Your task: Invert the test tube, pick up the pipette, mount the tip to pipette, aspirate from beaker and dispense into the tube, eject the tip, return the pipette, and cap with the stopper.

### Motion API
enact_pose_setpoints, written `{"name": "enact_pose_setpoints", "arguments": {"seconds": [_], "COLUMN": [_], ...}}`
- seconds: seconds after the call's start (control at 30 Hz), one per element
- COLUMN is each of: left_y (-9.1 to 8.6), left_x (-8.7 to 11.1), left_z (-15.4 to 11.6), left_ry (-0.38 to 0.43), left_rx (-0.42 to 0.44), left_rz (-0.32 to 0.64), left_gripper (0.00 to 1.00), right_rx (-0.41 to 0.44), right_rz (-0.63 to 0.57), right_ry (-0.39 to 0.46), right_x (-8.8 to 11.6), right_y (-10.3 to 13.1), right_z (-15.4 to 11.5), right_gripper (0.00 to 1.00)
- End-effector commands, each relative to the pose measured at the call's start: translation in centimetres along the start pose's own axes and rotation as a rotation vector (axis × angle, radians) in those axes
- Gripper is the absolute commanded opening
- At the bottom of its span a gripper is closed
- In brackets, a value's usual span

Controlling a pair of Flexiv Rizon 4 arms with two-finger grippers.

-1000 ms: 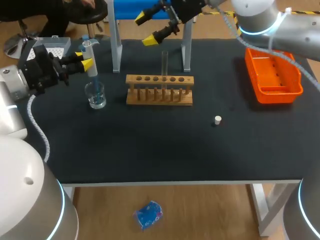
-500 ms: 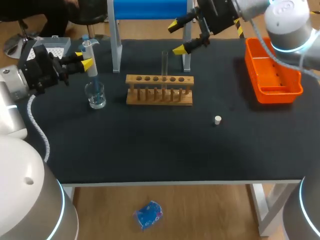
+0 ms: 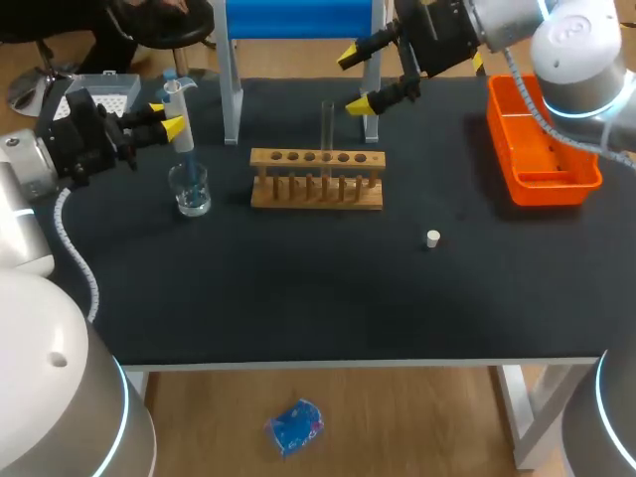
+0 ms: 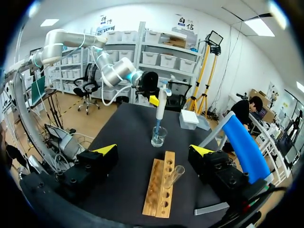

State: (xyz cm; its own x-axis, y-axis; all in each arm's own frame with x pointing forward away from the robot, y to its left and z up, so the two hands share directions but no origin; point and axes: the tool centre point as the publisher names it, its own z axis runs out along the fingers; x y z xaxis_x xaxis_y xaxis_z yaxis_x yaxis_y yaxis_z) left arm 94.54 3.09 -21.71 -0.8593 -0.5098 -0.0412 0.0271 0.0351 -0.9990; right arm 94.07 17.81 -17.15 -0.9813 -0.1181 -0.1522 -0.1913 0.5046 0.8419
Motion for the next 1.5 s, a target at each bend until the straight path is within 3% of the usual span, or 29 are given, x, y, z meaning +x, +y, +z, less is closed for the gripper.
{"name": "enact_pose_setpoints", "arguments": {"seconds": [0.03,0.47,0.87,1.5], "left_y": [0.0,0.0,0.0,0.0], "left_x": [0.0,0.0,0.0,0.0], "left_z": [0.0,0.0,0.0,0.0], "left_ry": [-0.001,-0.001,-0.001,-0.001], "left_rx": [0.002,0.002,0.002,0.002], "left_rz": [0.001,0.001,0.001,0.001], "left_gripper": [0.0,0.0,0.0,0.0], "right_rx": [0.022,0.048,0.05,0.041], "right_rz": [-0.026,0.0,0.043,0.033], "right_ry": [0.008,0.036,0.025,0.012], "right_x": [-0.1,-0.3,-1.8,-1.9], "right_y": [-1.3,-6.5,-8.5,-8.1], "right_z": [-0.4,1.4,1.9,1.7], "right_gripper": [1.0,1.0,1.0,1.0]}}
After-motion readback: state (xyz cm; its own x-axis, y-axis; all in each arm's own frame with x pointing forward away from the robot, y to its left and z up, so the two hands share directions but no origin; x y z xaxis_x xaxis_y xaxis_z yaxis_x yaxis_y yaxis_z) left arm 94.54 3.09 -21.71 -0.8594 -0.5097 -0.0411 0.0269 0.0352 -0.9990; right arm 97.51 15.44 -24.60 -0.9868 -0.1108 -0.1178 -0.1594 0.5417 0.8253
